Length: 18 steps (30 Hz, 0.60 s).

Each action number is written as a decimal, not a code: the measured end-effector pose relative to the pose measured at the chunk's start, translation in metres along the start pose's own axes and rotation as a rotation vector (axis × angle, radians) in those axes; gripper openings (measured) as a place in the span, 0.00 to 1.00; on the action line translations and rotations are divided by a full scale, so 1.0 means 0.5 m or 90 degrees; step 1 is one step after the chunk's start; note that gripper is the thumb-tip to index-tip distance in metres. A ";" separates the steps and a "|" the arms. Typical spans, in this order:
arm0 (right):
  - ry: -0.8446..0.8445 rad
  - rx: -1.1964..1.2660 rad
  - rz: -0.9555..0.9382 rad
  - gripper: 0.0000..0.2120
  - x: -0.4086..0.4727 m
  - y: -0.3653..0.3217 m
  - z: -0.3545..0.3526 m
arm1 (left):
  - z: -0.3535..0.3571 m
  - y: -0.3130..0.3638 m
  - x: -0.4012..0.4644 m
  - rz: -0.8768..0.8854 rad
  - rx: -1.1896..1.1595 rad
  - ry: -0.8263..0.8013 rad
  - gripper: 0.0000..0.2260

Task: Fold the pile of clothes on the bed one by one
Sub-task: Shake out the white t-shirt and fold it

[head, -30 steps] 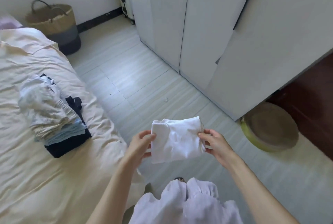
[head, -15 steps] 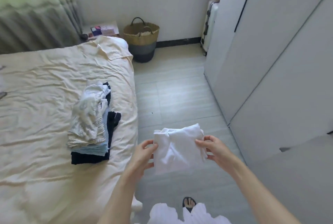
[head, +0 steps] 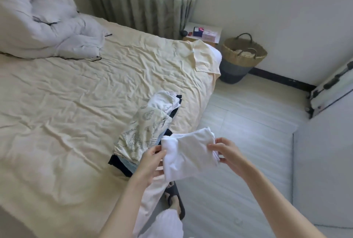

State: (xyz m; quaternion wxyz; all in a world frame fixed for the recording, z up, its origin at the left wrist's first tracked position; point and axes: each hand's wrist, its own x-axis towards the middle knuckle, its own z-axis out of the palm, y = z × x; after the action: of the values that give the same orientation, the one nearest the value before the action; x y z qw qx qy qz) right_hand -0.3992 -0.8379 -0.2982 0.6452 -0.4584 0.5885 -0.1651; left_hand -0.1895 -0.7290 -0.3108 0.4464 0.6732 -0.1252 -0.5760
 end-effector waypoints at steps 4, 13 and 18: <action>-0.023 -0.076 0.010 0.07 0.145 -0.095 0.052 | -0.027 0.055 0.111 -0.006 -0.037 0.054 0.05; -0.053 -0.244 -0.031 0.10 0.415 -0.313 0.109 | -0.010 0.186 0.296 0.002 -0.098 0.137 0.03; -0.087 -0.278 -0.045 0.11 0.569 -0.388 0.167 | -0.021 0.243 0.421 0.035 0.017 0.245 0.05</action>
State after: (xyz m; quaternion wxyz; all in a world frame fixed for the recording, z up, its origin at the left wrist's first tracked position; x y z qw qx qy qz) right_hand -0.1880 -1.1207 -0.3283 0.5628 -0.6178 0.5486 -0.0250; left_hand -0.0739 -0.9375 -0.3606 0.4684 0.7731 -0.0636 -0.4228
